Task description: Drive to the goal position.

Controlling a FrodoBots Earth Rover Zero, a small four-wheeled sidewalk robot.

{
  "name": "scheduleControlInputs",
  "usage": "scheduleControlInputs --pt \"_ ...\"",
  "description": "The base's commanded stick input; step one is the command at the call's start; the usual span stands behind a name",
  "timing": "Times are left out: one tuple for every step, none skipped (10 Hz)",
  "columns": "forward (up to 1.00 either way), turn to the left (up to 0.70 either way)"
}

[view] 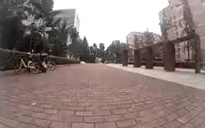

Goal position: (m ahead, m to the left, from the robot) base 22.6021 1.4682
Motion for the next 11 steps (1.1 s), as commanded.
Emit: scheduleControlInputs --pt "0.63 0.0" --pt "0.63 0.0" --pt "0.63 0.0" --pt "0.63 0.0" --pt "0.63 0.0" --pt "0.63 0.0" --pt "0.63 0.0" --pt "0.63 0.0" --pt "0.63 0.0" --pt "0.63 0.0" --pt "0.63 0.0"
